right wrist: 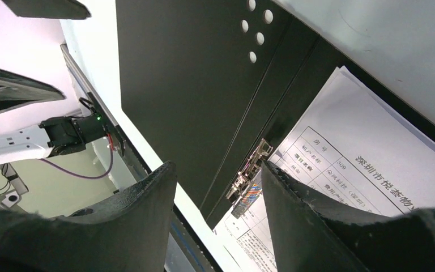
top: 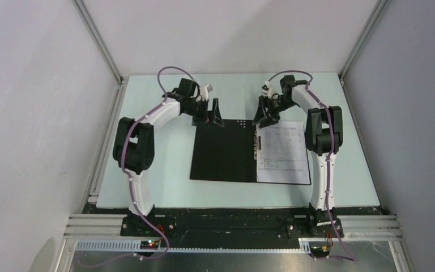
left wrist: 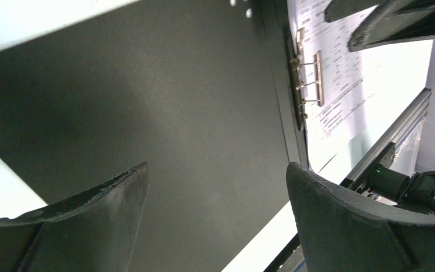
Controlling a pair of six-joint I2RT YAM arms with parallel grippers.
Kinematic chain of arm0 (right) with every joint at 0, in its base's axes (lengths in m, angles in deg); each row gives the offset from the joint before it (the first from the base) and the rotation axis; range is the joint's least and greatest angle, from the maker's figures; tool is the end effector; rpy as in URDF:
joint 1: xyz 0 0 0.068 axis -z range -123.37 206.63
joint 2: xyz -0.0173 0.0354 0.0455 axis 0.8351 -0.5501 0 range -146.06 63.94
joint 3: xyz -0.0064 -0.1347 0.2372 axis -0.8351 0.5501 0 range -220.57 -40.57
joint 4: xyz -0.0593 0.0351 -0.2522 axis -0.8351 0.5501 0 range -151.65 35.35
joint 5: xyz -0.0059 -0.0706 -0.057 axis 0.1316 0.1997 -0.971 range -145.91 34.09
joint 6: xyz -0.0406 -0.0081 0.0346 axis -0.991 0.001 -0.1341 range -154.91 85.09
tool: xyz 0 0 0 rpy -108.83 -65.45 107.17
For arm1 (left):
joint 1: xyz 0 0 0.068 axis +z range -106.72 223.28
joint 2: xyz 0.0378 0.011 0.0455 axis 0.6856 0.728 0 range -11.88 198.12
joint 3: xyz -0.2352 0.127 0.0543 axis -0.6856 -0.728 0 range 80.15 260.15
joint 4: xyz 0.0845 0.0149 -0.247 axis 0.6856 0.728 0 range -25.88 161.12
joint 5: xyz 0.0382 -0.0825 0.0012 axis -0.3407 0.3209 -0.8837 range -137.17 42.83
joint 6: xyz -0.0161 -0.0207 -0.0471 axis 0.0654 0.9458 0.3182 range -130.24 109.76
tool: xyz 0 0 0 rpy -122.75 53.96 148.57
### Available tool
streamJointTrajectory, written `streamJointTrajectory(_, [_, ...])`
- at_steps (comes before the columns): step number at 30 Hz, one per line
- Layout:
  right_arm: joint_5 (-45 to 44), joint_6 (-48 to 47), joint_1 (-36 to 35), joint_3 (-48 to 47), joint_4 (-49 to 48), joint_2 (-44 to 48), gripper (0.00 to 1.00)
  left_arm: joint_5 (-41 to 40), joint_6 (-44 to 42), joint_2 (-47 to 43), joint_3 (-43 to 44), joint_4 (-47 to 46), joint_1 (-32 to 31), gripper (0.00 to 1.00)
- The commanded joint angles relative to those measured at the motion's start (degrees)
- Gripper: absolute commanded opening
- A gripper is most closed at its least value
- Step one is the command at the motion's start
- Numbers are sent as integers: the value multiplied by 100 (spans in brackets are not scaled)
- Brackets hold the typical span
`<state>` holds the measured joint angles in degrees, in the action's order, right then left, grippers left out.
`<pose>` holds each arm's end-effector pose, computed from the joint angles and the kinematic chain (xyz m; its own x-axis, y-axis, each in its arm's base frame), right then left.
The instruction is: Put the files into the folder
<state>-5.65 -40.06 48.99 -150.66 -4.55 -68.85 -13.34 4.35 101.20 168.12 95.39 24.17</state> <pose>0.4578 0.0891 0.1728 -0.9518 -0.1855 -0.2442 -0.3066 0.6013 0.7379 0.3981 -0.1589 0.2205 -0.9033 0.0916 -0.4191 0.3469 0.7307 -0.5880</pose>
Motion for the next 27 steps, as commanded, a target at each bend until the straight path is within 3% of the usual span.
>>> streamJointTrajectory(1, [64,-120,-20,-243,69,-107,61,150,96,228,-153,-142,-45,94])
streamJointTrajectory(27, [281,-82,-165,-392,139,-558,61,-870,404,834,-320,-168,-77,97])
